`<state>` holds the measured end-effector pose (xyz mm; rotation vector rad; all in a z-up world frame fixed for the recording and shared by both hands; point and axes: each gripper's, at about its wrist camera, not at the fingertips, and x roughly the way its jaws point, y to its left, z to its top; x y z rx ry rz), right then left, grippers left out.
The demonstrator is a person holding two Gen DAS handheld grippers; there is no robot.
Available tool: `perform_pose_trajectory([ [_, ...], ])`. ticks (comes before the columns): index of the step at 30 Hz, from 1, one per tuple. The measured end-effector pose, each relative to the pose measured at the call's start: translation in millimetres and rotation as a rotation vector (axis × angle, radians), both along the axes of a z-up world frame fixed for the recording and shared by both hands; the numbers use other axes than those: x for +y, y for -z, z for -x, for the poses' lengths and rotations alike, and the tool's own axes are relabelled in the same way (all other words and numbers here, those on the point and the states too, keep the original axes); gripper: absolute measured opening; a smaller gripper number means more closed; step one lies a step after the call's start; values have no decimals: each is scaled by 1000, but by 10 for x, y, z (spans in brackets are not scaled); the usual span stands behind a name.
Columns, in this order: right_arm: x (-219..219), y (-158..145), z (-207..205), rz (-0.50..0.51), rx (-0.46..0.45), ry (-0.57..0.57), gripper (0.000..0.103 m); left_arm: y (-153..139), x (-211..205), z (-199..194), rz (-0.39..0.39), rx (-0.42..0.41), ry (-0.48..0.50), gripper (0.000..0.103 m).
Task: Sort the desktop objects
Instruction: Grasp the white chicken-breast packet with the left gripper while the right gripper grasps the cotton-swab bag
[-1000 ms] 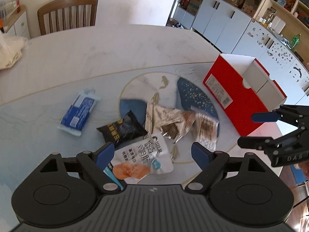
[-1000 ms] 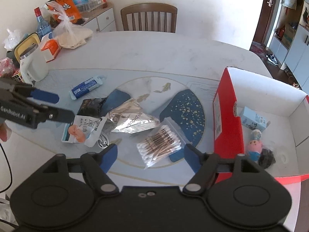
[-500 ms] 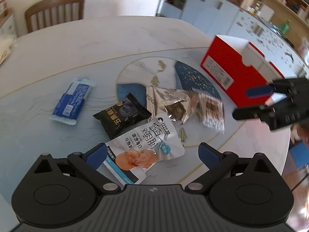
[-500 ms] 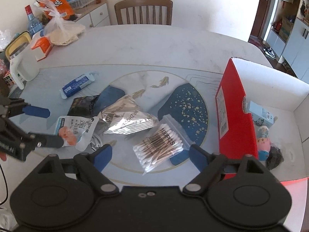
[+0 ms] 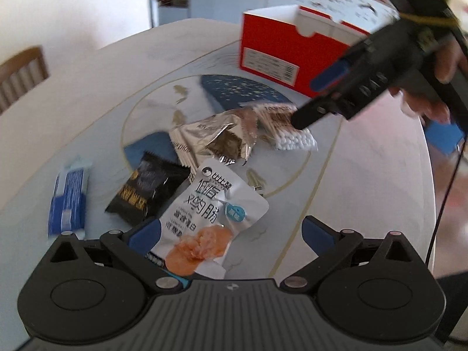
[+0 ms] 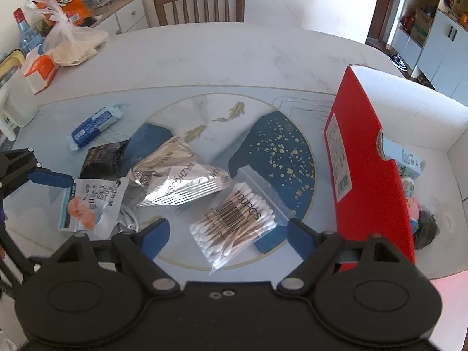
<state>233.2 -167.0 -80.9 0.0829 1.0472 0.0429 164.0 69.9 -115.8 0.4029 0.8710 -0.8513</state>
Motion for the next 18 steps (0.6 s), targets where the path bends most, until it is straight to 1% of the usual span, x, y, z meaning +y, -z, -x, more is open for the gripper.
perform_pose_trajectory([
  [5, -11, 80, -85, 4, 18, 36, 87, 33, -67, -60, -25, -17, 93, 103],
  [7, -15, 108, -116, 4, 23, 48, 87, 68, -92, -103, -45, -22, 109, 103],
  [11, -8, 158, -181, 3, 31, 68, 87, 139, -101, -202, -44, 16, 101, 103],
  [15, -5, 207, -244, 10, 41, 88, 87, 182, -97, -198, -42, 21, 93, 103],
  [18, -15, 252, -273, 18, 55, 104, 87, 186, -75, -167, -23, 35, 77, 103],
])
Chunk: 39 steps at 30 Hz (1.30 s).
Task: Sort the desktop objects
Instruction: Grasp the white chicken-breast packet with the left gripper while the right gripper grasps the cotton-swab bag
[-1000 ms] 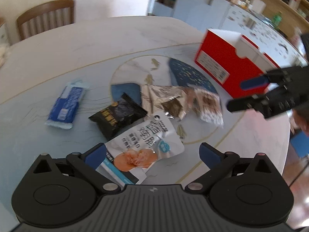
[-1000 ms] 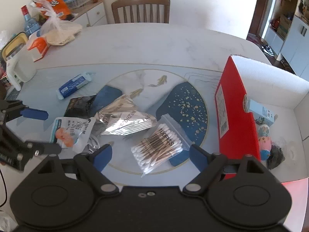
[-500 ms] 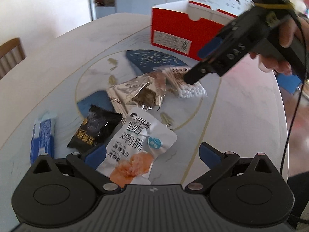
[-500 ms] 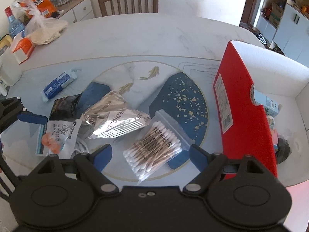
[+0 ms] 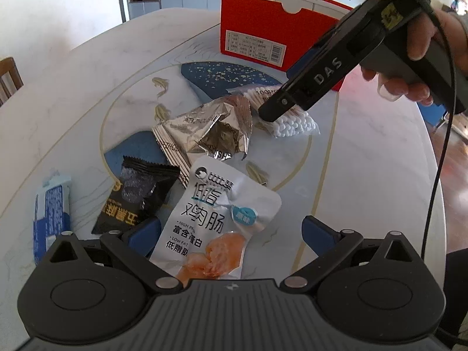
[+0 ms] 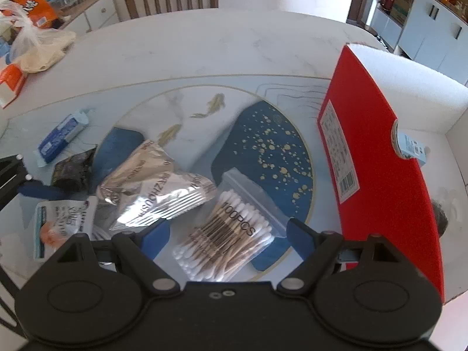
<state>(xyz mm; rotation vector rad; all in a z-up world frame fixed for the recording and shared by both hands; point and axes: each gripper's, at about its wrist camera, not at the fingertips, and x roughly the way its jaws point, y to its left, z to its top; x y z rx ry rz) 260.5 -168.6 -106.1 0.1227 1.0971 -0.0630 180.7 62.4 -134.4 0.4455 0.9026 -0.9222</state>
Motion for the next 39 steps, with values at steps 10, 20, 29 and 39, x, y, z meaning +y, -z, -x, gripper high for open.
perform_pose_trajectory([
  [10, -59, 137, 10, -21, 46, 33, 87, 46, -8, 146, -4, -2, -40, 103],
  [20, -22, 181, 1, -20, 71, 39, 80, 84, -78, 100, -16, -79, -134, 83],
  [29, 45, 135, 10, -8, 67, -2, 57, 53, -71, 91, -18, -82, -155, 67],
  [39, 35, 101, 68, -17, 65, -4, 41, 25, -2, 125, -26, -66, -194, 63],
])
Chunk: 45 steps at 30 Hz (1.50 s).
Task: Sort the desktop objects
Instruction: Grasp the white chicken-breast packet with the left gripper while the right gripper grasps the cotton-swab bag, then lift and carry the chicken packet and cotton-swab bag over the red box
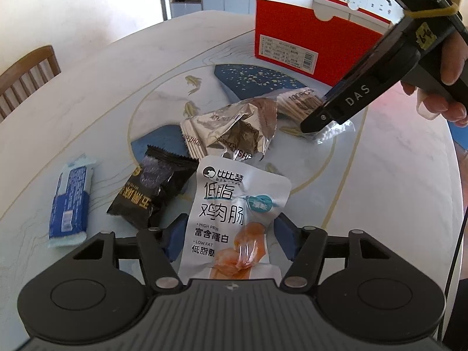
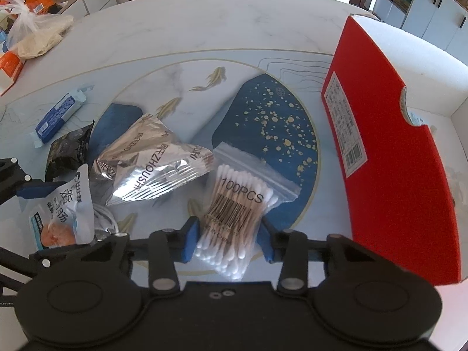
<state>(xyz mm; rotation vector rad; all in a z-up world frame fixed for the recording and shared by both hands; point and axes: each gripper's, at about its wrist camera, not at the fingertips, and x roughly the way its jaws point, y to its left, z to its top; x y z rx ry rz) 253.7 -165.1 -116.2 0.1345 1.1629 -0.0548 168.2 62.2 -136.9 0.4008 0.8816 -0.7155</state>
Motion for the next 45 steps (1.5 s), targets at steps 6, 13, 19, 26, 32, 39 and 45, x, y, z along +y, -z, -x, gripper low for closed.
perform_pose_trajectory([
  [6, -10, -46, 85, -9, -5, -3, 38, -52, 121, 58, 25, 18, -49, 63],
  [13, 34, -62, 217, -25, -5, -16, 34, -90, 200, 169, 39, 48, -97, 62],
  [19, 53, -110, 347, -42, -10, -19, 33, -154, 213, 260, 65, 88, -148, 63],
  [26, 25, -208, 585, -64, -9, -24, 32, -311, 242, 391, 111, 138, -194, 63],
  [32, -33, -312, 747, -58, -18, -36, 31, -384, 249, 488, 115, 156, -225, 63],
  [39, -86, -570, 878, -83, -63, -58, 31, -556, 210, 541, 127, 159, -255, 63],
  [45, -147, -805, 956, -99, -101, -80, 31, -743, 95, 558, 132, 157, -273, 63],
])
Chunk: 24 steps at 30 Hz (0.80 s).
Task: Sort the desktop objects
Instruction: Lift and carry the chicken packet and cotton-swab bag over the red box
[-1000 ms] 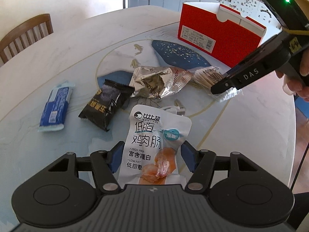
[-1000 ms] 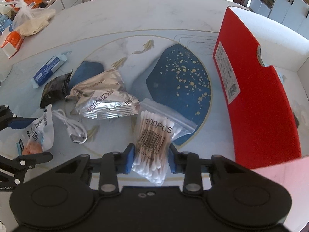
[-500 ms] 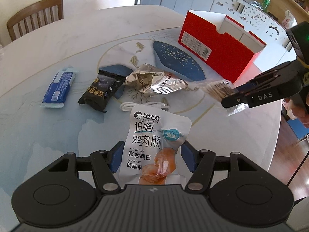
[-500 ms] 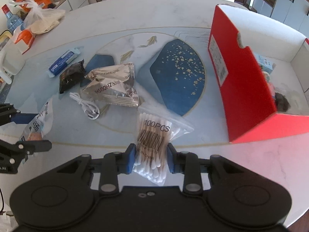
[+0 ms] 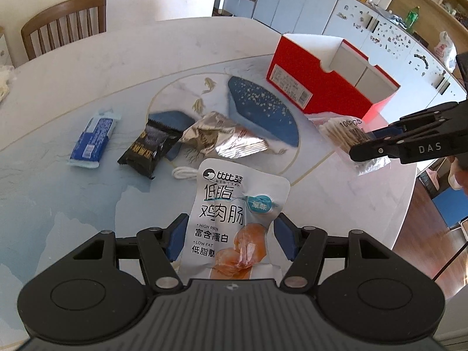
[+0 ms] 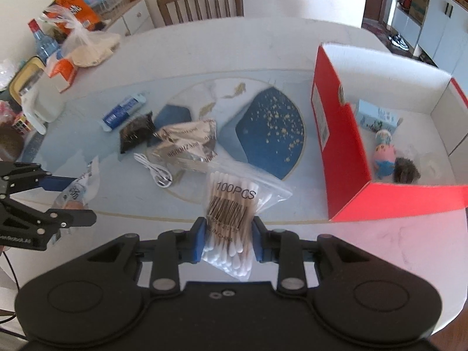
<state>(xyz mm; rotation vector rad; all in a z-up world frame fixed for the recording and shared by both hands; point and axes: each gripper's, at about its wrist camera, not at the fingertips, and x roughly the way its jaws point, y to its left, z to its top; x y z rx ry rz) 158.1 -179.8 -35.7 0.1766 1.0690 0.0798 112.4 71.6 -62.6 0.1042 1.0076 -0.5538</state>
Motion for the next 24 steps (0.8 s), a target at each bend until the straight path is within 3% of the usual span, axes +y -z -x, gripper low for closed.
perform_pose_trajectory([
  [9, -255, -256, 39, -25, -58, -14, 31, -228, -299, -23, 7, -29, 5, 63],
  [24, -961, -425, 1, -16, -120, -15, 31, -418, -999, -217, 8, -58, 8, 63],
])
